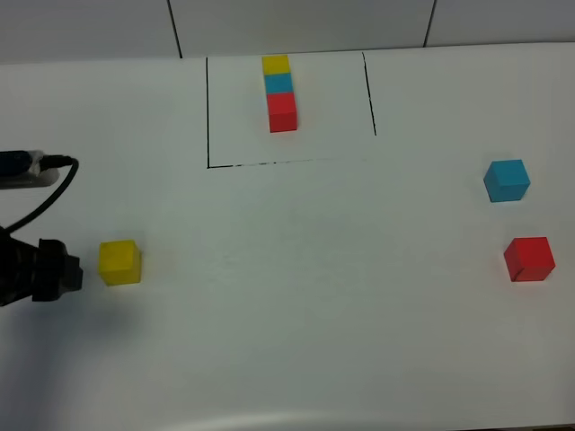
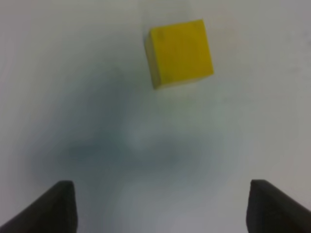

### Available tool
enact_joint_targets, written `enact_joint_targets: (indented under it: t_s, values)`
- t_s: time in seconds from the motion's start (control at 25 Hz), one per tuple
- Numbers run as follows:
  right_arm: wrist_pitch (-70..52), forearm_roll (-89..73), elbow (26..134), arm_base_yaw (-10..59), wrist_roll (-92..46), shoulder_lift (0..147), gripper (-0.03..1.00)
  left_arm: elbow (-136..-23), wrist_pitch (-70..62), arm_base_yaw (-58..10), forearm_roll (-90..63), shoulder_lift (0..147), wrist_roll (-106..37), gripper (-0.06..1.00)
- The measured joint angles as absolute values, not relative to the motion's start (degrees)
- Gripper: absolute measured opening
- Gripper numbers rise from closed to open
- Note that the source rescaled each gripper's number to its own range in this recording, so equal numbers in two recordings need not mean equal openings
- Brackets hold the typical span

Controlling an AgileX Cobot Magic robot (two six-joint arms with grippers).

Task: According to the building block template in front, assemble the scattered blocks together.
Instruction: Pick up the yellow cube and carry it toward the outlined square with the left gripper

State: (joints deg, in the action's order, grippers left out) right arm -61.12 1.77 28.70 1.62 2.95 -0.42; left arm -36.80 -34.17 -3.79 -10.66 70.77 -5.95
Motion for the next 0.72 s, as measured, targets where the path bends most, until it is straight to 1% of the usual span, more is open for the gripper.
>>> enact_joint_targets:
  t_s: [0.16,0.32,0.56,0.72]
  values:
    - [-61.1,1.8,28.7,1.6,2.9,-0.4,0.75,-42.5,-36.8,-3.8,-11.2,77.8,-5.4,0.63]
    - [-61.1,1.8,28.7,1.6,2.9,-0.4,0.75,-46.6,-38.8,-5.7,-11.3,82.4,-4.5,0.64]
    - [-61.1,1.8,28.7,1.6,2.9,-0.4,0.75,-52.2,-42.5,-10.4,-9.2,88.6,0.0,0.71]
    - [-61.1,1.8,28.7,1.6,2.9,-0.4,0.75,-53.6,-42.7,-11.5,-6.4,89.9,0.3,0.73]
